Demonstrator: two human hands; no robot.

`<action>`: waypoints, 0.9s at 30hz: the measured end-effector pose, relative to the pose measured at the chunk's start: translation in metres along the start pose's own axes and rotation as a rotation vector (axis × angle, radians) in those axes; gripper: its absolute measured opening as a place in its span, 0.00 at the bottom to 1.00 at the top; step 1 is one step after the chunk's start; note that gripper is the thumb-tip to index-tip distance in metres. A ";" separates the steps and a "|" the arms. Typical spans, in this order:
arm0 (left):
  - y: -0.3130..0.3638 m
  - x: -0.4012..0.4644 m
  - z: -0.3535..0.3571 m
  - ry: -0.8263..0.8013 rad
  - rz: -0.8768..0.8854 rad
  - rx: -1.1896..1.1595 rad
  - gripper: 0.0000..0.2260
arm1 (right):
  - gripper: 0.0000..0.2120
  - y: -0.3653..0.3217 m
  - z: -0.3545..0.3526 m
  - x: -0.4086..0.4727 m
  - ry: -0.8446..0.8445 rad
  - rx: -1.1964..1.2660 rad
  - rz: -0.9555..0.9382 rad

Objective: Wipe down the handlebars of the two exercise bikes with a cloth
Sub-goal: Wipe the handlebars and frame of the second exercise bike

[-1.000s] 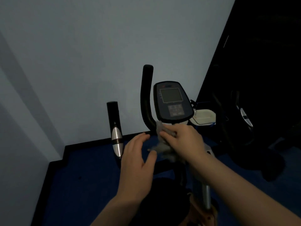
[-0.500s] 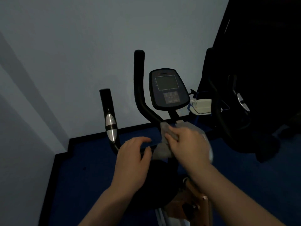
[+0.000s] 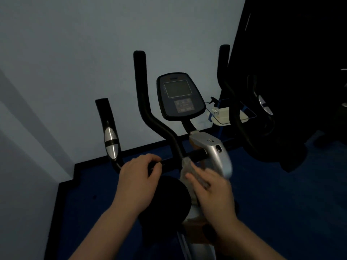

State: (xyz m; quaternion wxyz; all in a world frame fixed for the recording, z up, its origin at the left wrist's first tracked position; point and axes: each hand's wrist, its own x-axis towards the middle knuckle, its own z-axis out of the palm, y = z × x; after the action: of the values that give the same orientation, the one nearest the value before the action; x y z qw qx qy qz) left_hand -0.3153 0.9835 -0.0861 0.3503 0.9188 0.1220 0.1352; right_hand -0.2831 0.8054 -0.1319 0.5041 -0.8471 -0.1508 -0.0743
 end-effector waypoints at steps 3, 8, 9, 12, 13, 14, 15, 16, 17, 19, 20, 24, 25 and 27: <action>-0.001 0.001 -0.001 -0.002 0.029 0.009 0.10 | 0.12 0.006 0.009 -0.033 0.036 0.154 0.058; -0.004 0.002 -0.001 -0.032 0.052 0.012 0.10 | 0.12 -0.009 0.028 0.003 0.264 0.095 0.037; -0.004 0.003 0.000 -0.035 0.057 0.013 0.10 | 0.11 -0.012 0.031 0.017 0.302 0.095 0.035; -0.006 0.003 -0.001 -0.045 0.060 0.003 0.10 | 0.08 -0.014 0.034 0.036 0.333 0.170 0.074; -0.007 0.003 -0.001 -0.046 0.062 -0.004 0.10 | 0.07 -0.012 0.033 0.031 0.340 0.168 0.054; -0.007 0.003 -0.001 -0.048 0.067 -0.012 0.10 | 0.06 -0.008 0.032 0.021 0.342 0.150 0.029; -0.007 0.003 -0.001 -0.049 0.070 -0.019 0.10 | 0.08 -0.004 0.032 0.007 0.334 0.149 0.022; -0.008 0.003 -0.002 -0.047 0.070 -0.025 0.10 | 0.09 -0.004 0.032 -0.007 0.321 0.186 0.038; -0.008 0.003 -0.002 -0.042 0.071 -0.030 0.11 | 0.10 -0.005 0.032 -0.018 0.309 0.227 0.060; -0.010 0.003 0.000 -0.033 0.074 -0.037 0.11 | 0.12 -0.007 0.035 -0.019 0.312 0.236 0.061; -0.010 0.003 0.000 -0.032 0.077 -0.036 0.11 | 0.12 -0.009 0.035 -0.009 0.321 0.176 0.024; -0.009 0.003 -0.001 -0.042 0.096 -0.030 0.12 | 0.09 -0.016 0.037 0.031 0.367 0.077 -0.022; -0.010 0.003 -0.001 -0.042 0.096 -0.036 0.12 | 0.09 -0.014 0.037 0.027 0.382 0.082 -0.027; -0.010 0.003 -0.001 -0.043 0.100 -0.034 0.12 | 0.11 -0.008 0.040 0.005 0.396 0.107 -0.040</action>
State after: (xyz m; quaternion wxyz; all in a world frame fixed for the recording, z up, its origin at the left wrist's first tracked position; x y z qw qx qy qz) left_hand -0.3141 0.9924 -0.0922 0.3613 0.9203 0.0660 0.1350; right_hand -0.2820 0.8454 -0.1430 0.5664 -0.7850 -0.0692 -0.2413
